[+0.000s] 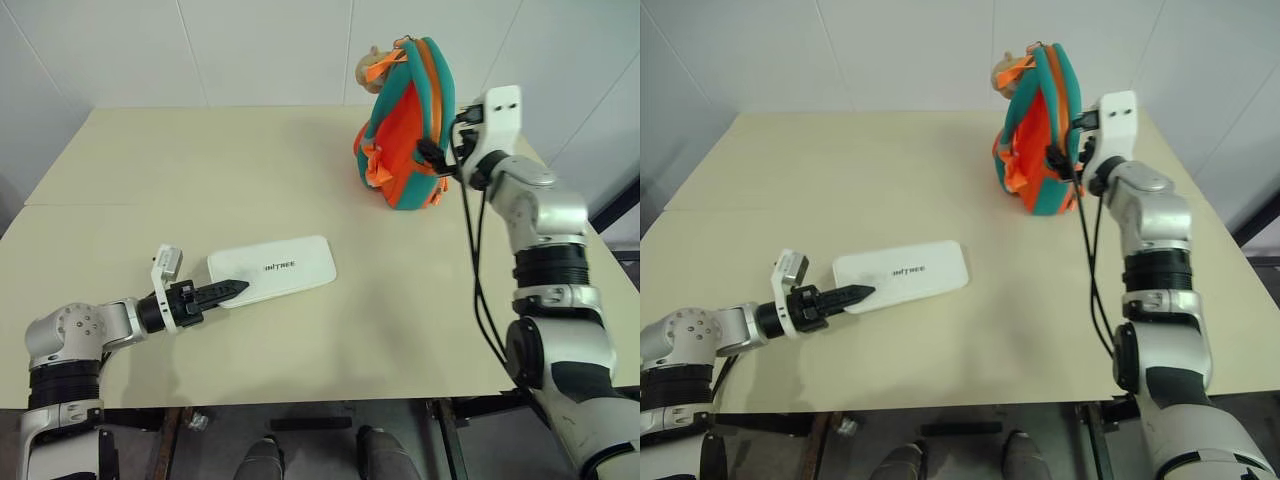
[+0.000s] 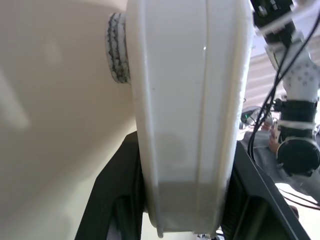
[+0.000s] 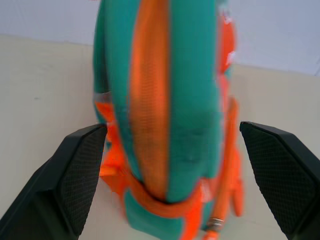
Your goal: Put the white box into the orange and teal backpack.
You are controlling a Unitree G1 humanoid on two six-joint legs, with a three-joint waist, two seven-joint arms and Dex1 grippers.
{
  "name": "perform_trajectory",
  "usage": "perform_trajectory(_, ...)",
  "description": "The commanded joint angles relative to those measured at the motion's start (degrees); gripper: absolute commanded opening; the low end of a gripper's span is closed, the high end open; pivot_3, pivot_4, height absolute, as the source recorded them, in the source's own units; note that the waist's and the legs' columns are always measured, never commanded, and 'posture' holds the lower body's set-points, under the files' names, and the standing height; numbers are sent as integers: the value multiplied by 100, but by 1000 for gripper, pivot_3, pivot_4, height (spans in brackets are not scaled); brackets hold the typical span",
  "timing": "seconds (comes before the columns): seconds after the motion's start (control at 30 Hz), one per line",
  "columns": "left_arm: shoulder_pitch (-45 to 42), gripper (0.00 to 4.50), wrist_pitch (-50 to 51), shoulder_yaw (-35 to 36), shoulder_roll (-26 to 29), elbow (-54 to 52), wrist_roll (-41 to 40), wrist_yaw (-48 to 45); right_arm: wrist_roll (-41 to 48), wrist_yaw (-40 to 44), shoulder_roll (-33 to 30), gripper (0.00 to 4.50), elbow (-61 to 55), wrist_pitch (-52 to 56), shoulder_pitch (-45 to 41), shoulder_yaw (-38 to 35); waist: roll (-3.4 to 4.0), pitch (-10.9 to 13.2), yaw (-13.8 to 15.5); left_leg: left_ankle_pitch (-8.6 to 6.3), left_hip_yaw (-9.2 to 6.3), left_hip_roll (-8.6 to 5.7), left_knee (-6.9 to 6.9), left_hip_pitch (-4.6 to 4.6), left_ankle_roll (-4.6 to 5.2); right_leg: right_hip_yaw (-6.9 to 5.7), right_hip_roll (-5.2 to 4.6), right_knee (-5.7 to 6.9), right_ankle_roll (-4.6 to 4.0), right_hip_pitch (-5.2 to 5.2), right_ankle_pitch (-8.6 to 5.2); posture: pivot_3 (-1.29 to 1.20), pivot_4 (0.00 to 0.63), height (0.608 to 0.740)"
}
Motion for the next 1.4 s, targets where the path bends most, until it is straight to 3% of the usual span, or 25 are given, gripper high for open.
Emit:
perform_trajectory(0.03, 182, 1451, -5, 142, 10, -253, -100, 83, -40, -70, 54, 4500, 642, -528, -519, -85, 0, 0, -16, 0, -1, 0, -1, 0, 0, -1, 0, 1, 0, 0, 0, 0, 150, 740)
perform_trajectory(0.17, 329, 1451, -86, 312, 19, -312, -143, 152, -362, -189, 178, 4500, 1541, -1273, -787, 124, 0, 0, -107, 0, 0, 0, -1, 1, 0, 0, 0, 1, 0, 1, 0, 0, 150, 740)
perform_trajectory(0.23, 358, 1451, -146, 346, -18, -348, -145, 196, -603, -387, 173, 4105, 2013, -1791, -826, 240, 0, 0, -123, 1, -1, 0, -1, 4, -1, 0, 1, -3, 0, 1, -1, 0, 150, 740)
perform_trajectory(0.43, 315, 1451, -256, 338, -99, -365, -162, 257, -915, -441, 153, 2162, 2691, -2469, -946, 361, 0, 0, -141, 13, -2, 0, -1, 9, -13, 0, 2, 9, 0, 1, 0, 0, 150, 740)
perform_trajectory(0.67, 204, 1451, -335, 214, -192, -284, -109, 293, -687, 458, -151, 11, 2043, -2342, -717, 213, 2, 1, -134, 18, -5, 0, -1, 8, -18, 0, 2, 11, 2, 0, 0, 0, 150, 740)
perform_trajectory(0.8, 98, 1451, -413, 42, -197, -113, -22, 218, -399, 1242, -520, 11, 544, -1712, -74, 195, 5, 3, -96, 17, -8, 0, -5, 0, -17, -2, 2, 15, 6, 0, 1, 0, 150, 740)
perform_trajectory(1.03, -88, 1451, -640, -214, -160, 287, 148, 4, 260, 2031, -1888, 11, -2670, 484, 1700, -181, 9, 5, -38, 14, -11, -4, -5, -13, -17, -3, 0, 11, 20, -4, -15, 0, 150, 740)
perform_trajectory(1.23, -94, 1451, -733, -352, -64, 432, 233, -152, 419, 2760, -3170, 11, -2861, 438, 2865, -698, 9, 5, 46, 4, -6, -6, 8, -6, -8, -1, -1, -1, 21, 0, -24, 0, 150, 740)
perform_trajectory(1.4, -159, 1451, -739, -387, -12, 490, 246, -220, 805, 3209, -3335, 11, -2803, 322, 3440, -1026, 8, 5, 26, 4, 1, -4, 13, 14, -7, 0, -1, 0, 15, 16, -27, 0, 150, 740)
